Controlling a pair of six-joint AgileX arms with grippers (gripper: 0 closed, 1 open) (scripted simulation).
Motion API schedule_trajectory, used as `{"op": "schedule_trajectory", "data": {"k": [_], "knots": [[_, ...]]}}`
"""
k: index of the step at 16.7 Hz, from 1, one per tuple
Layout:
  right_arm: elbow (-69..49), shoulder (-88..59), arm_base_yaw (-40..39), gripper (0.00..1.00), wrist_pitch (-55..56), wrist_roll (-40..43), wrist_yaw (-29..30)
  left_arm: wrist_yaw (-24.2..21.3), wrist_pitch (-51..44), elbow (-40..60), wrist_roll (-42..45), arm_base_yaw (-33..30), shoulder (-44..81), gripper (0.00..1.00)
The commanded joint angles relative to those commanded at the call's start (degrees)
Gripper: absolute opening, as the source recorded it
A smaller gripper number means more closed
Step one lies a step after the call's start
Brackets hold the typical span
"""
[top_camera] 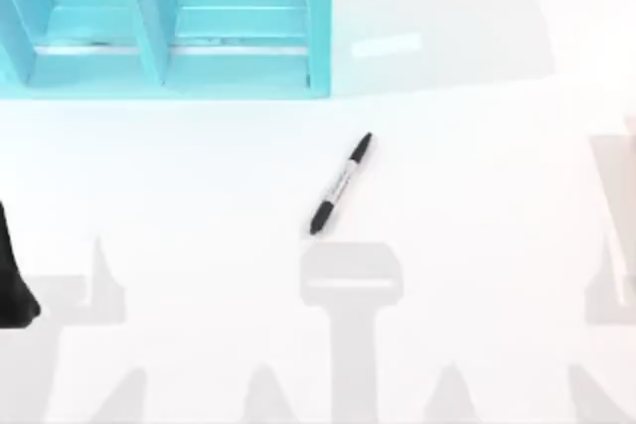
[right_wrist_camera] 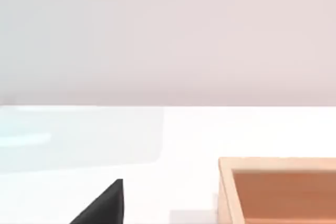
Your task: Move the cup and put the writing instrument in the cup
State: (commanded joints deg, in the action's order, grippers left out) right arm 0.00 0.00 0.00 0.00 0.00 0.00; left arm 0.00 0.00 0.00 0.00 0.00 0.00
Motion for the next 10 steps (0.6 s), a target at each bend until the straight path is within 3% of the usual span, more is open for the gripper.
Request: {"op": "schedule_trajectory", "data": {"k": [5, 10], "knots": [[-3.54, -3.56, 1.39, 1.0, -3.39, 1.39, -0.01, 0.0, 0.0, 0.0, 0.0, 0.0, 0.0, 1.0], [-20.11, -21.56, 7.27, 1.0, -17.47, 7.04, 0.03, 0.0, 0.0, 0.0, 0.0, 0.0, 0.0, 1.0]]}}
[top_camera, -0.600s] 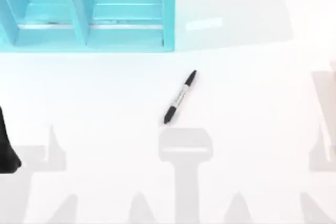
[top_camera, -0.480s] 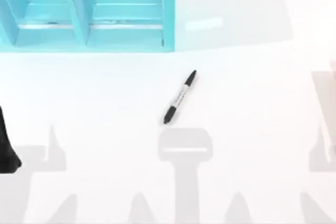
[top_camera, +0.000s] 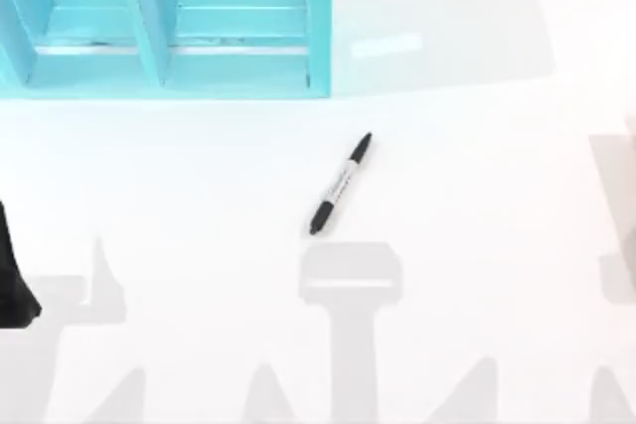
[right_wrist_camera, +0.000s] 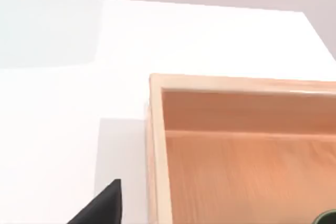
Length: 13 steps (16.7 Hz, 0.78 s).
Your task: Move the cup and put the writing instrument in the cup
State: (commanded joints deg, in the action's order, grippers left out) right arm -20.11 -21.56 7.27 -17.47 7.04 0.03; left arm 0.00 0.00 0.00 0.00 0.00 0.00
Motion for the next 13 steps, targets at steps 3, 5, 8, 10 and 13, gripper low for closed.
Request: {"op": "schedule_trajectory", "data": {"k": [3, 5, 8, 10, 13], "knots": [[-13.99, -16.48, 4.19, 1.0, -11.06, 4.05, -0.02, 0.0, 0.0, 0.0, 0.0, 0.0, 0.0, 1.0], [-23.98, -28.59, 6.99, 1.0, -18.7, 6.78, -0.06, 0.0, 0.0, 0.0, 0.0, 0.0, 0.0, 1.0], [-38.92, -46.9, 11.13, 1.0, -29.9, 10.76, -0.07, 0.0, 0.0, 0.0, 0.0, 0.0, 0.0, 1.0], [-48.35, -58.3, 13.82, 1.0, -37.04, 13.33, -0.06, 0.0, 0.0, 0.0, 0.0, 0.0, 0.0, 1.0], [-60.64, -72.5, 17.38, 1.0, -46.65, 16.8, -0.07, 0.0, 0.0, 0.0, 0.0, 0.0, 0.0, 1.0]]}}
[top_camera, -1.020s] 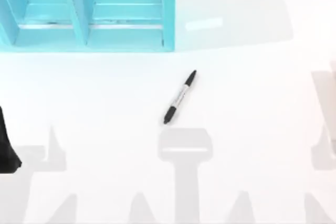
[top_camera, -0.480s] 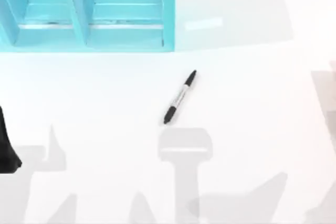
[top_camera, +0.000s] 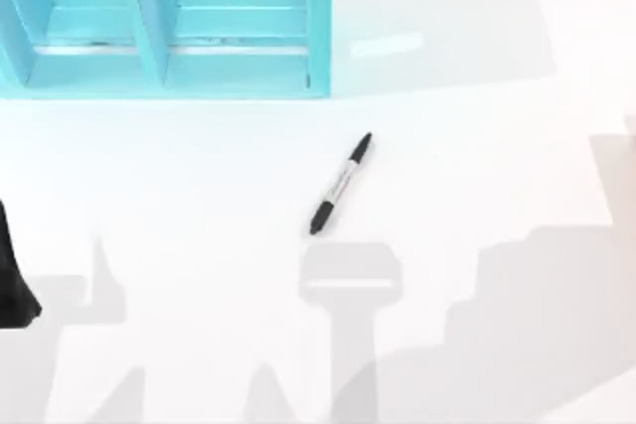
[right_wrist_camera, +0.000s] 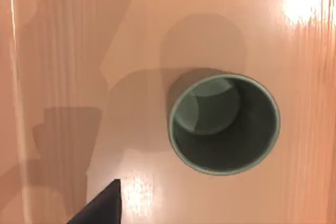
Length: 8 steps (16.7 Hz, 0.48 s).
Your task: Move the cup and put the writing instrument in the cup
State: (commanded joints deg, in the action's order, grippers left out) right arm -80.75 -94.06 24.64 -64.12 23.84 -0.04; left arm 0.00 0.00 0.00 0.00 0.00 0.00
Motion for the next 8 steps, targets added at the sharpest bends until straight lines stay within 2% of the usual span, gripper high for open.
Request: {"op": "schedule_trajectory", "data": {"k": [4, 8], "knots": [[-10.73, -11.64, 3.67, 1.0, -9.13, 3.58, -0.01, 0.0, 0.0, 0.0, 0.0, 0.0, 0.0, 1.0], [-13.57, -14.45, 4.84, 1.0, -11.8, 4.67, 0.01, 0.0, 0.0, 0.0, 0.0, 0.0, 0.0, 1.0]]}}
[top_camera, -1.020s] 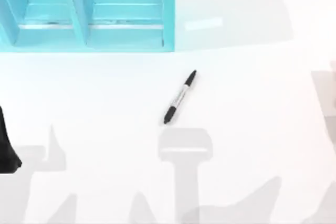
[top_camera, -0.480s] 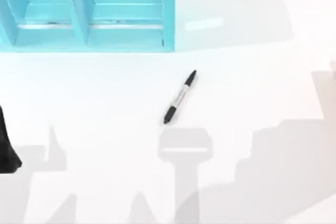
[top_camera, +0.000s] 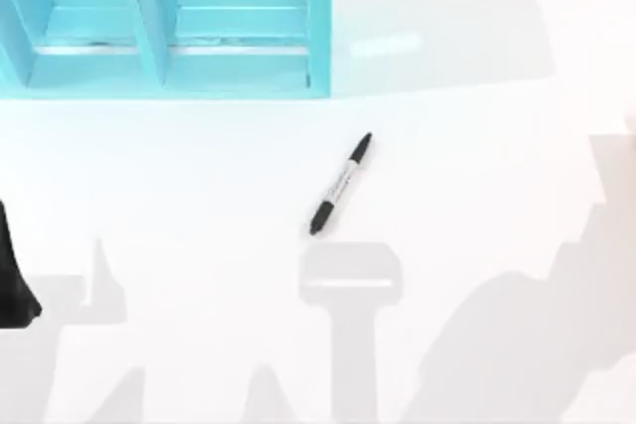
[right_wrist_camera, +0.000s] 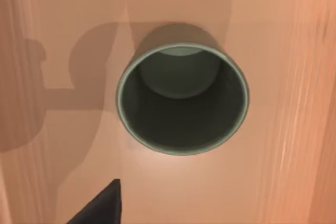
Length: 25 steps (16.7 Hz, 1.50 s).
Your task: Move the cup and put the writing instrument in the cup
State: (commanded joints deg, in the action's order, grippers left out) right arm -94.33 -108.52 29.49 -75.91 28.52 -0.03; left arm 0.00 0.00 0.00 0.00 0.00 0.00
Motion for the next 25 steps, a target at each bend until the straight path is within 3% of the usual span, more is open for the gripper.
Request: {"op": "schedule_trajectory", "data": {"k": [6, 14, 19, 25], "knots": [[2.26, -0.36, -0.2, 1.0, 2.42, -0.2, 0.0, 0.0, 0.0, 0.0, 0.0, 0.0, 0.0, 1.0], [16.61, -4.03, -0.26, 1.0, 20.83, -0.29, 0.01, 0.0, 0.0, 0.0, 0.0, 0.0, 0.0, 1.0], [17.34, -4.27, -0.21, 1.0, 21.6, -0.27, 0.02, 0.0, 0.0, 0.0, 0.0, 0.0, 0.0, 1.0], [17.34, -4.27, -0.21, 0.55, 21.6, -0.27, 0.02, 0.0, 0.0, 0.0, 0.0, 0.0, 0.0, 1.0]]}}
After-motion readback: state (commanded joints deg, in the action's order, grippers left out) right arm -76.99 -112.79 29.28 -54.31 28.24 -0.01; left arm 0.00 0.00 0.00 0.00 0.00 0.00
